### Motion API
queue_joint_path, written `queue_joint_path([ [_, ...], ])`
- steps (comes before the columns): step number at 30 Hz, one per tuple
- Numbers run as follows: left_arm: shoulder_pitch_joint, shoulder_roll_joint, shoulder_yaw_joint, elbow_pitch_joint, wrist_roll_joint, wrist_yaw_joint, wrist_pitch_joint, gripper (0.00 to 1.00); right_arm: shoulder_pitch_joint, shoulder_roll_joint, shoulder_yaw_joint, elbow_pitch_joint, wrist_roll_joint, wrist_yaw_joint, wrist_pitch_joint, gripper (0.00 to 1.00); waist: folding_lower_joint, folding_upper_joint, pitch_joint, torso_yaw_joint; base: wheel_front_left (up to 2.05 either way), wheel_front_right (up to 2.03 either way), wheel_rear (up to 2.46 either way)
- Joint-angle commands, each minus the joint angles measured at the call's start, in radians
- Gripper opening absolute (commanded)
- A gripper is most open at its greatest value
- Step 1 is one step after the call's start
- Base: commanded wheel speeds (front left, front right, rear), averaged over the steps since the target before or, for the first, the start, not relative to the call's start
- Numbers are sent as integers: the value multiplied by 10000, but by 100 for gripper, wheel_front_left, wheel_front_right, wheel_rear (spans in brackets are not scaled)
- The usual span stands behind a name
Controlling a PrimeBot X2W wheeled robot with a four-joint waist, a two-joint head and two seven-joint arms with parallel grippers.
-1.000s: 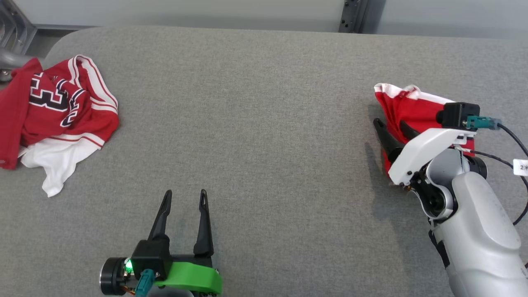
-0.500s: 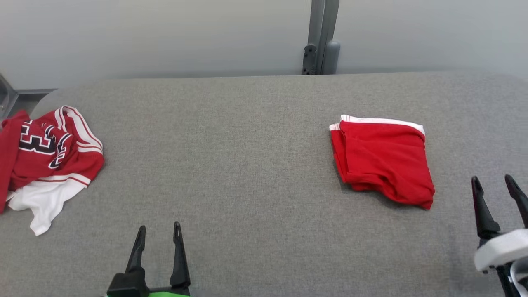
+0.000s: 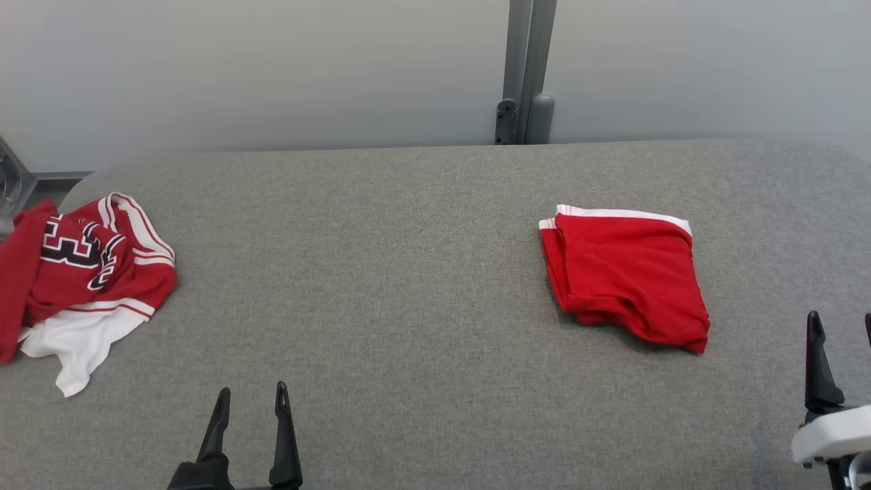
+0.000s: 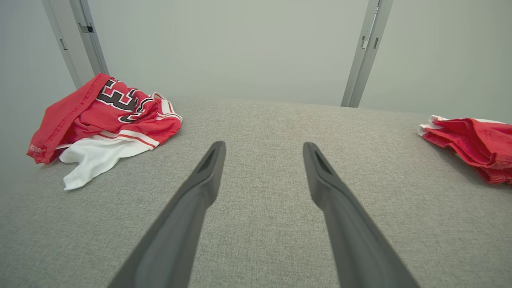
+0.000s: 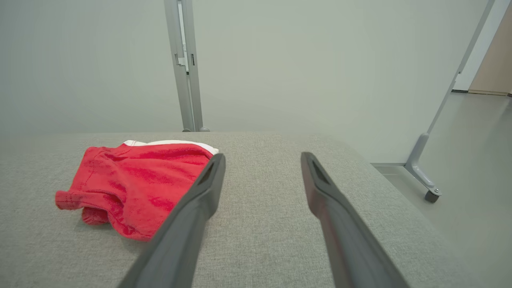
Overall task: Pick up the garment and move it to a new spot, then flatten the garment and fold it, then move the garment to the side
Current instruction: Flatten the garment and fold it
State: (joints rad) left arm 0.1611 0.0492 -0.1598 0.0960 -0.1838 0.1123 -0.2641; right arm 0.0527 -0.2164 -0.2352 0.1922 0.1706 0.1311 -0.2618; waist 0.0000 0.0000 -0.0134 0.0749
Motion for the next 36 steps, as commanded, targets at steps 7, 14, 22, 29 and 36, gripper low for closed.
queue_joint_path([
  [7, -659, 26, -241, -130, 34, -79, -4, 100, -2190, -329, 1134, 992, -382, -7, -36, 0, 0, 0, 1057, 302, 0, 0, 0],
  [14, -1257, 27, -668, 3, -125, 19, -4, 100, -4485, 43, 2063, 4035, -1282, -7, 201, 0, 0, 0, 1761, 824, 0, 0, 0],
  [22, -1481, 26, -747, 48, -196, 207, -4, 100, -5562, 766, 2614, 6227, -1914, -7, 24, 0, 0, 0, 1913, 1176, 0, 0, 0],
  [29, -1276, 26, -664, 68, -224, 224, -4, 100, -5189, 1048, 4070, 6660, -1908, -7, -33, 0, 0, 0, 1629, 1060, 0, 0, 0],
  [36, -1033, 27, -540, 5, -282, 279, -4, 100, -4653, 1082, 4950, 5710, -1364, -7, -42, 0, 0, 0, 1253, 659, 0, 0, 0],
])
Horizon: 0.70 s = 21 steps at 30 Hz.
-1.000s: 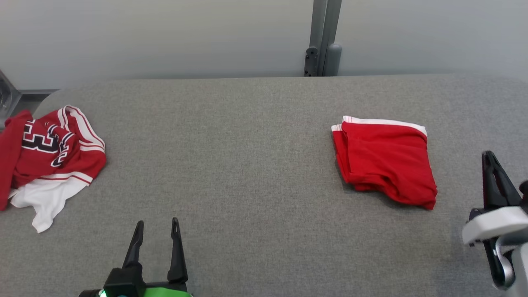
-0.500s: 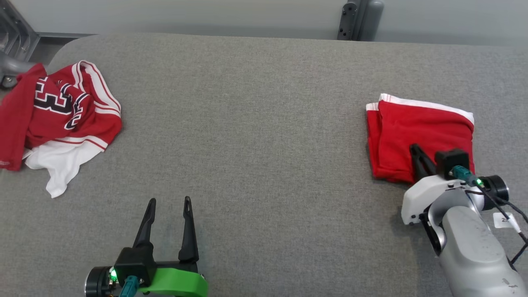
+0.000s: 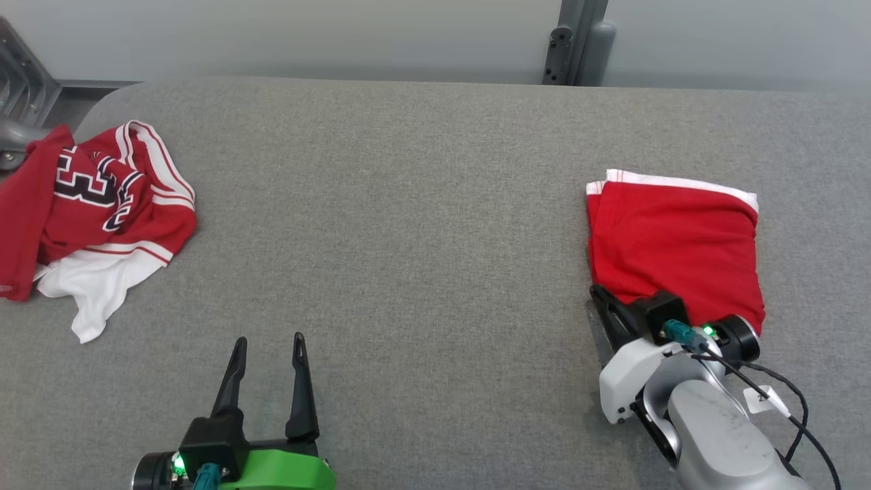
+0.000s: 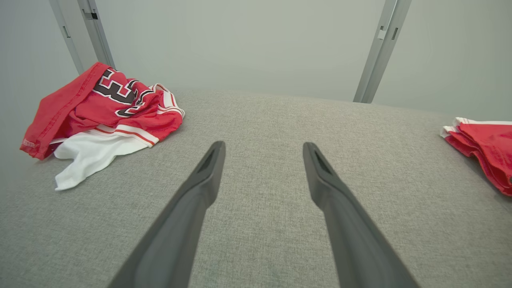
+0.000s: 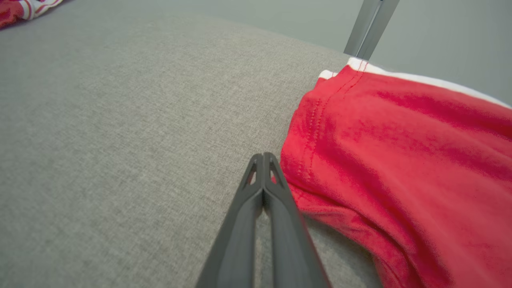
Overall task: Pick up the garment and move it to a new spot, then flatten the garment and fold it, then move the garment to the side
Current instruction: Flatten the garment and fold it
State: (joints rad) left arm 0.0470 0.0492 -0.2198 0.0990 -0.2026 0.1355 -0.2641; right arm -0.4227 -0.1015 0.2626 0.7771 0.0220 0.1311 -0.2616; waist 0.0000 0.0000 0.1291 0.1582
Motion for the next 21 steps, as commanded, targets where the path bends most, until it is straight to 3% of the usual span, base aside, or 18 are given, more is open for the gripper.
queue_joint_path([
  [1, 157, 29, 111, -40, -90, 50, -4, 100, 240, -124, -95, -577, 257, -7, -45, 0, 0, 0, -248, -243, 0, 0, 0],
  [6, 474, 27, 470, -180, -60, 100, -4, 100, 1415, -536, -1062, -3182, 692, -7, -38, 0, 0, 0, -688, -638, 0, 0, 0],
  [7, 539, 27, 551, -200, -28, 89, -4, 100, 1698, -630, -1318, -3756, 695, -7, -39, 31, 0, 0, -778, -712, 0, 0, 0],
  [8, 614, 27, 627, -211, 4, 71, -4, 100, 2003, -701, -1582, -4295, 717, -7, -39, 98, 0, 0, -871, -781, 0, 0, 0],
  [13, 955, 24, 949, -143, 139, -143, -4, 100, 3332, -1163, -2482, -6108, 840, -7, -39, 100, 0, 0, -1267, -1160, 0, 0, 0],
  [21, 989, 27, 1162, 248, 331, -770, -4, 100, 4545, -1200, -4009, -6092, 989, -7, -40, 100, 0, 0, -1422, -1336, 0, 0, 0],
])
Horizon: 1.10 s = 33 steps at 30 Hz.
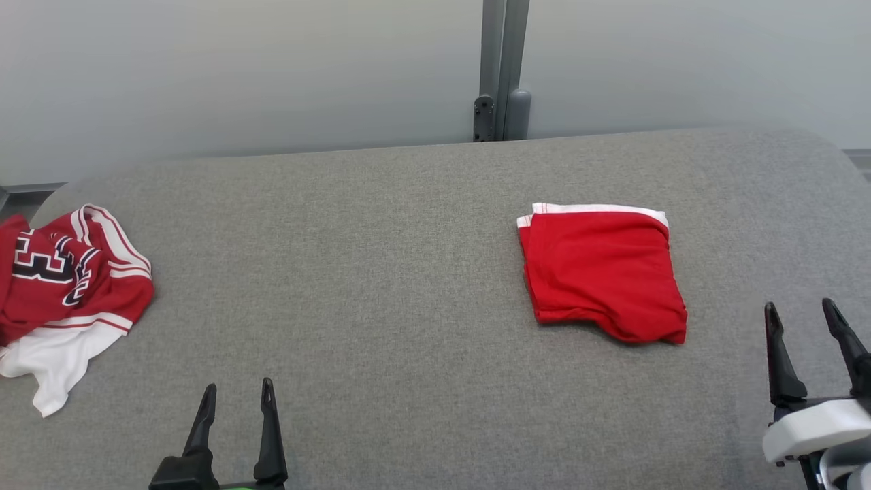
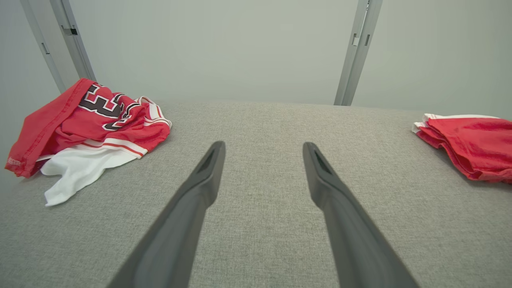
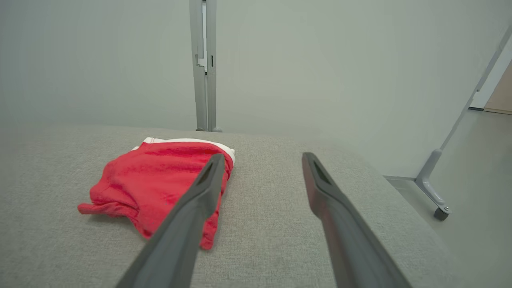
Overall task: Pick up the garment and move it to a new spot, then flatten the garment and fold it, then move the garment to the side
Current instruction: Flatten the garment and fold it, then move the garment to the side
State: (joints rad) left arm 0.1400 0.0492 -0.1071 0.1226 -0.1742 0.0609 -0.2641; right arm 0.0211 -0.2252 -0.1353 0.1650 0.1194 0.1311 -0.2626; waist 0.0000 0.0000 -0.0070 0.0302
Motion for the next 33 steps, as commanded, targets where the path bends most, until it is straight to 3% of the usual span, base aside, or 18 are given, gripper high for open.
queue_joint_path([
  [1, 45, 27, 63, 32, 40, -46, -4, 100, 172, 76, -129, 93, 36, -7, -31, 100, 0, 0, -69, -64, 0, 0, 0],
  [9, 140, 27, 167, 144, -26, -50, -4, 100, 203, 329, -314, 443, 217, -7, -31, 100, 0, 0, -109, 5, 0, 0, 0],
  [14, 91, 27, 64, 115, -40, -17, -4, 100, -386, 286, -14, 1072, 1503, -7, -31, 100, 0, 0, 37, 269, 0, 0, 0],
  [18, -177, 27, -63, 31, 46, -60, -4, 100, -1597, -112, 396, 1643, 3547, -7, 1685, 100, 0, 0, 495, 518, 0, 0, 0],
  [22, -608, 26, -235, 5, 31, -52, -3, 100, -2751, -545, 414, 2184, 4668, -7, 3968, 100, 0, 0, 1230, 830, 0, 0, 0],
  [28, -1039, 26, -582, 98, -109, 95, -3, 100, -4003, -586, 627, 3393, 5080, -4, 5466, 100, 0, 0, 1840, 1264, 0, 0, 0],
  [33, -1237, 29, -1006, 165, -178, 175, -3, 100, -4693, -651, 731, 4576, 4736, -3, 5754, 100, 0, 0, 2033, 1460, 0, 0, 0],
])
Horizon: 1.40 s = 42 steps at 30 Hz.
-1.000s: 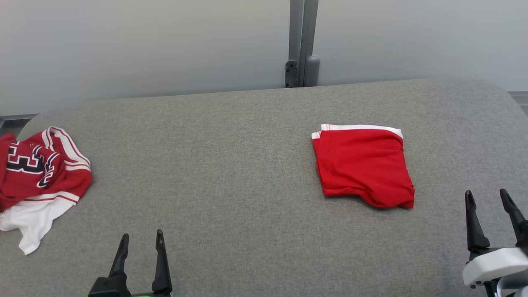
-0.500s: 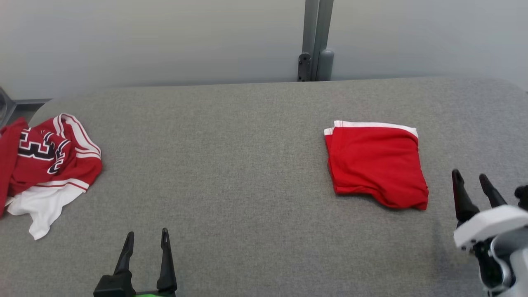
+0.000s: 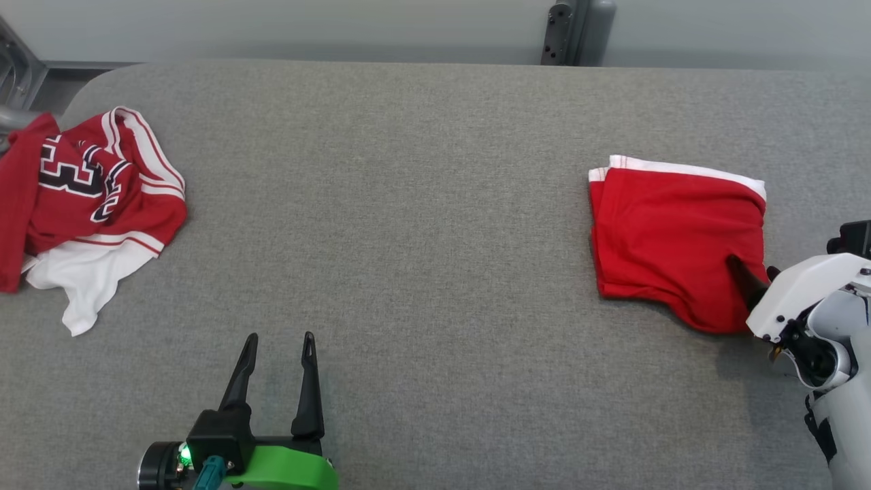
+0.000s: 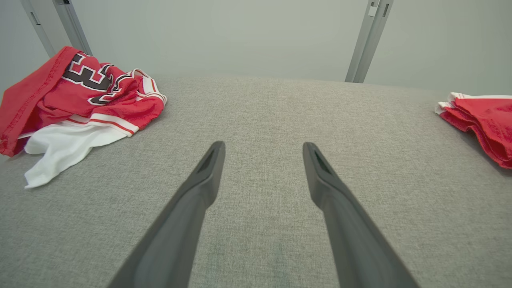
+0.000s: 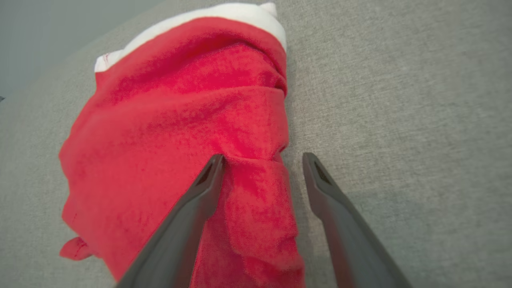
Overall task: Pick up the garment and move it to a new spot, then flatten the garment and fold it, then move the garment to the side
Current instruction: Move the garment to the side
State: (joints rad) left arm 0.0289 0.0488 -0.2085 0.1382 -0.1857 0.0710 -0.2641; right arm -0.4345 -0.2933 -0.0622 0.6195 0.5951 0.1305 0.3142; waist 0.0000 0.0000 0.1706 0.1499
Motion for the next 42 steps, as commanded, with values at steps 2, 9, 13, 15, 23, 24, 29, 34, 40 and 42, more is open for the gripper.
queue_joint_path([
  [2, -211, 31, -63, -17, -96, 99, -3, 100, -307, 124, 113, 259, 55, 3, 6, 100, 0, 0, 324, 274, 0, 0, 0],
  [9, -460, 29, 76, -221, 77, 94, -3, 100, -1035, -229, 606, 137, 633, 3, 18, 0, 0, 0, 942, -362, 0, 0, 0],
  [13, -899, 31, 117, -421, 331, -19, -3, 100, -1709, -1087, 750, -157, 730, -1, 428, 0, 0, 0, 1792, -984, 0, 0, 0],
  [15, -1164, 31, 139, -492, 510, -131, -3, 100, -2049, -1547, 764, -247, 665, 0, 670, 0, 0, 0, 2267, -1262, 0, 0, 0],
  [23, -1971, 109, 141, -516, 1044, -543, -3, 100, -3207, -3411, 862, 530, -719, -1, 509, 0, 0, 0, 3348, -1815, 0, 0, 0],
  [24, -1983, 108, 144, -520, 1067, -589, -3, 100, -3283, -3579, 952, 690, -928, -1, 461, 0, 0, 0, 3368, -1806, 0, 0, 0],
  [29, -1847, 102, 206, -501, 1144, -647, -3, 100, -3719, -4328, 1040, 1437, -2011, -1, -139, 0, 0, 0, 3375, -1625, 0, 0, 0],
  [34, -1730, 83, 281, -562, 1102, -635, -3, 100, -4270, -4698, 999, 2126, -3020, -1, -849, 30, 0, 0, 3398, -1390, 0, 0, 0],
  [40, -1595, 51, 276, -542, 924, -509, -3, 100, -4848, -5001, 798, 2931, -4361, -3, -1780, 100, 0, 0, 3286, -1330, 0, 0, 0],
  [42, -1529, 41, 296, -552, 830, -435, -3, 100, -4972, -4961, 645, 2949, -4731, -3, -2350, 100, 0, 0, 3079, -1339, 0, 0, 0],
])
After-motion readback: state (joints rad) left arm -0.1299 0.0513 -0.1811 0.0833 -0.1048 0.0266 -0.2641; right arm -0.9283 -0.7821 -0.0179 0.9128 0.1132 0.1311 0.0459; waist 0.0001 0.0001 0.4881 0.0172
